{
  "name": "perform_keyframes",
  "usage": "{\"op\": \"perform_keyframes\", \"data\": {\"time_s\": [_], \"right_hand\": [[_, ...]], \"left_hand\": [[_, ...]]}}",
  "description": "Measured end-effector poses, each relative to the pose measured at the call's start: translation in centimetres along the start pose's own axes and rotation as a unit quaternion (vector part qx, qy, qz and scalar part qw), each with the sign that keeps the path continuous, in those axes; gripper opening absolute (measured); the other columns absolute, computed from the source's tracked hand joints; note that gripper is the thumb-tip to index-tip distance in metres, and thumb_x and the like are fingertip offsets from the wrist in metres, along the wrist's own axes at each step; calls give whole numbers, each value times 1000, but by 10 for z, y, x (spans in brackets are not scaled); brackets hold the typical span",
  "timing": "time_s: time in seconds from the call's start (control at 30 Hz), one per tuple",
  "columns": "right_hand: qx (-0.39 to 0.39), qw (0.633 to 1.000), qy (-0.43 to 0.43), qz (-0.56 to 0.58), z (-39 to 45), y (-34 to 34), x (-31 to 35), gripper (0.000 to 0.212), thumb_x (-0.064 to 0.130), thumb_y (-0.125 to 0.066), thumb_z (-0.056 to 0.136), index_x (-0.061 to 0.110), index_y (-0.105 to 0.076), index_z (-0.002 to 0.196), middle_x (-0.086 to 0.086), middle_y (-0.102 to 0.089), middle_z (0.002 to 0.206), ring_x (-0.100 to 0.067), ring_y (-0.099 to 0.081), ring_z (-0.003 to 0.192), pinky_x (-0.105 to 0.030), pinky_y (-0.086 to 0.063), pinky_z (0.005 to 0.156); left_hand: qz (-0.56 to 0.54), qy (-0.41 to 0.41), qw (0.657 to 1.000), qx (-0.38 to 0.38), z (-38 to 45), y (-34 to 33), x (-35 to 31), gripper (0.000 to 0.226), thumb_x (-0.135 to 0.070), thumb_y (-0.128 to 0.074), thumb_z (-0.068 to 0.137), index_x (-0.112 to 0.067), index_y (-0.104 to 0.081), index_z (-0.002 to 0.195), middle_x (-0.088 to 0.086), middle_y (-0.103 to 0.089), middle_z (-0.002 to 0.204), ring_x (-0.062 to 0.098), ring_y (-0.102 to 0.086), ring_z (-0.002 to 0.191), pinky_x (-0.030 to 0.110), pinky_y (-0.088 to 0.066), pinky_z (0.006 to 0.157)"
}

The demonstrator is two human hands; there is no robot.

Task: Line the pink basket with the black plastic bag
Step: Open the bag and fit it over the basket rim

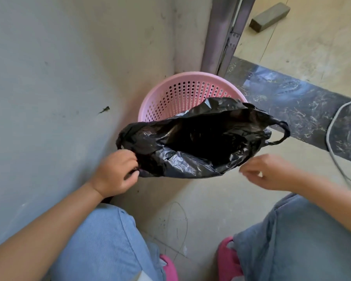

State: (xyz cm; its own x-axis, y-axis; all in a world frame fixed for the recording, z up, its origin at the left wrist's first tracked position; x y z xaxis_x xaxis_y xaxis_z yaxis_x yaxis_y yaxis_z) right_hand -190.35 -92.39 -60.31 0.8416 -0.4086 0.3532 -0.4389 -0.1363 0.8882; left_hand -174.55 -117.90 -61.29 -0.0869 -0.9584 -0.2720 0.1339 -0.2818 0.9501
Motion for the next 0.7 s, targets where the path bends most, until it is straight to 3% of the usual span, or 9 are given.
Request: {"op": "perform_keyframes", "data": {"time_s": [0.07,0.13,0.17,0.23,0.3,0.4,0.5,0.6,0.7], "right_hand": [[-172,985,-9,26,-5,32,-4,11,-2,-65,67,0,-75,72,-12,-72,58,-19,-65,44,-26,-51,46],[-259,963,-75,13,2,47,-14,23,-3,-68,71,-5,-71,94,-18,-70,62,-26,-65,47,-28,-54,44],[-271,952,-140,20,9,52,-25,37,-1,-69,77,-4,-63,113,-18,-68,66,-29,-64,53,-32,-55,51],[-247,922,-292,66,18,49,-54,59,10,-61,88,3,-34,139,-15,-62,72,-29,-57,65,-36,-49,63],[-237,895,-362,110,24,48,-76,51,14,-53,93,4,-35,139,-18,-63,78,-31,-59,75,-38,-47,70],[-232,896,-358,125,37,54,-89,24,5,-51,90,-1,-69,105,-24,-73,93,-38,-64,92,-37,-51,82],[-203,900,-360,139,42,52,-96,24,3,-52,88,3,-73,101,-21,-75,96,-35,-64,93,-36,-51,84],[-233,886,-374,142,48,57,-100,24,2,-51,87,4,-73,98,-22,-74,96,-35,-65,92,-36,-52,82],[-210,865,-422,173,62,58,-110,28,-3,-47,85,1,-72,96,-22,-72,101,-36,-62,98,-35,-52,82]], "left_hand": [[-81,153,981,-85,-1,10,18,21,-18,-49,73,-2,-58,82,26,-67,72,20,-48,76,30,-41,73],[-179,340,913,-134,0,4,35,30,-13,-55,80,4,-56,104,19,-63,79,20,-52,75,33,-45,79],[-214,414,876,-121,4,-2,40,37,-9,-58,84,3,-51,118,10,-61,79,21,-52,75,36,-45,80],[-244,484,837,-76,18,-14,46,45,-9,-55,90,-4,-43,133,6,-61,82,27,-56,82,35,-45,83],[-241,501,829,-59,33,-16,51,31,-10,-51,93,-3,-57,122,20,-68,93,34,-63,94,36,-47,86],[-186,490,848,-78,49,-5,53,22,-5,-51,90,0,-69,103,22,-72,103,35,-64,99,33,-48,85],[-175,474,860,-71,59,0,55,24,-2,-54,89,-2,-68,108,18,-72,109,31,-65,102,33,-47,93],[-123,459,878,-60,65,2,59,21,-11,-56,90,-5,-70,104,16,-74,105,31,-64,99,31,-48,85],[-72,443,893,-41,82,2,56,22,-12,-55,91,-3,-69,105,17,-73,104,33,-64,96,29,-45,74]]}}
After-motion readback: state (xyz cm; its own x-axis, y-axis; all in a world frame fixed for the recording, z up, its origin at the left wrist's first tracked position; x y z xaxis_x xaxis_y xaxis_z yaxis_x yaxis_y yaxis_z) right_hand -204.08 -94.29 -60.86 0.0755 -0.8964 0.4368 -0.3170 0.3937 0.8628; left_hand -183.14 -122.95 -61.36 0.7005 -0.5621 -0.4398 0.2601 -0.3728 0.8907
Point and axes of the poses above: each hand's wrist, its own z-axis towards the middle knuckle, its own y-axis out of the back of the hand, x = y × z, the point moved 6 cm from there along z, towards the middle knuckle
